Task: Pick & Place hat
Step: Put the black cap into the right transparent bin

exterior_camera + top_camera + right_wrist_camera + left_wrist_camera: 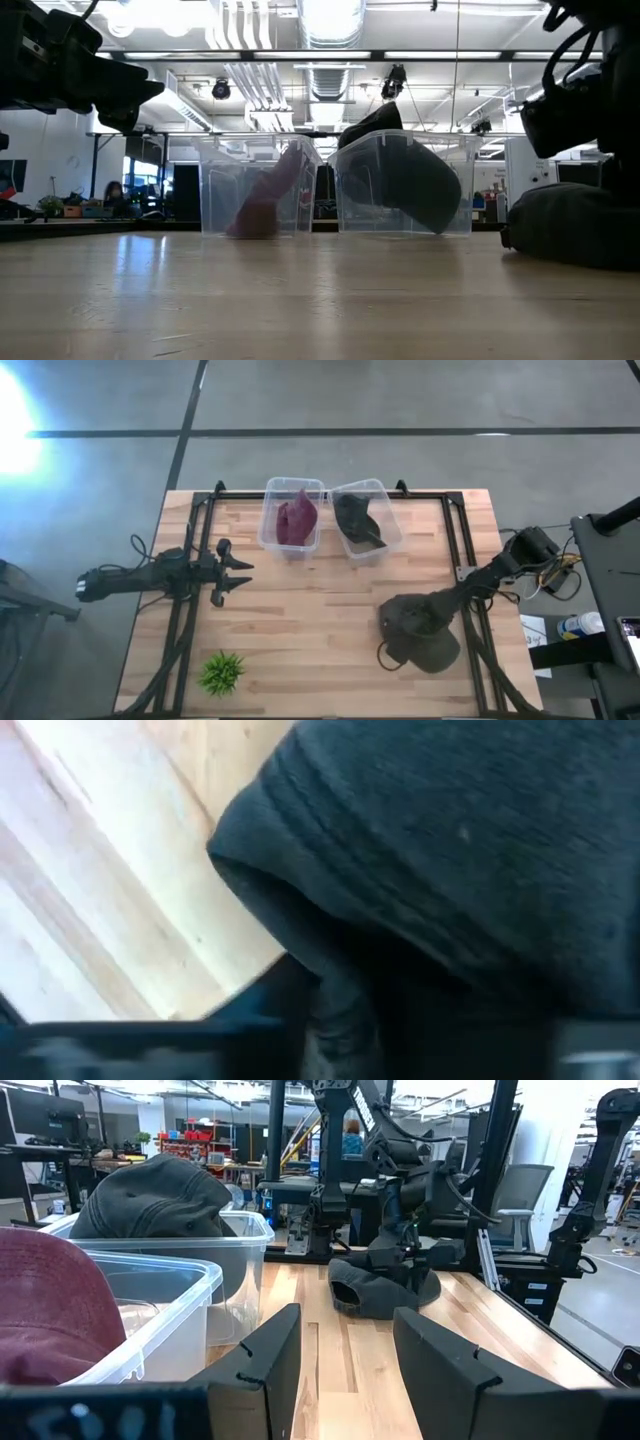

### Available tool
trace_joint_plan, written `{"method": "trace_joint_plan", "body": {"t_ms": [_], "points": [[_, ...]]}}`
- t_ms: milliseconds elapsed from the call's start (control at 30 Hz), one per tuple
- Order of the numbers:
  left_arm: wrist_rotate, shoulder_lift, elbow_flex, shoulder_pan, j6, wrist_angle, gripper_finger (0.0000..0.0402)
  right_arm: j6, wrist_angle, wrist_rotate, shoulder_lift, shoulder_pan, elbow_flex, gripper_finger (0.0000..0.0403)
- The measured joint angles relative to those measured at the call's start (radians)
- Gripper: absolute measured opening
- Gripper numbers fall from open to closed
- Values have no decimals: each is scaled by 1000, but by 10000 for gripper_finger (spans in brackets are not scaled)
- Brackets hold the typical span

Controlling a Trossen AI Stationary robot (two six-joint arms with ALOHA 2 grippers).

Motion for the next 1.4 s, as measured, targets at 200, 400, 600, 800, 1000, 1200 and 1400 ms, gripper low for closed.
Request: {"method": "trace_joint_plan", "body": {"t_ms": [200, 400, 600, 800, 1000, 1200, 1400], "points": [[0, 0, 0, 0, 0, 0, 155, 0, 28, -18, -20, 0, 27, 16], [0, 0, 0, 0, 0, 0, 155, 1, 112, 45, -162, 1, 100, 11], [0, 0, 0, 0, 0, 0, 155, -60, 145, 423, -423, -1, 140, 10], [0, 0, 0, 0, 0, 0, 155, -277, 174, 705, -638, -62, 174, 9], [0, 0, 0, 0, 0, 0, 155, -580, 164, 738, -722, -249, 266, 9], [0, 0, 0, 0, 0, 0, 155, -644, 117, 410, -685, -638, 324, 9], [0, 0, 0, 0, 0, 0, 155, -636, 244, -182, -508, -1031, 343, 9]]}}
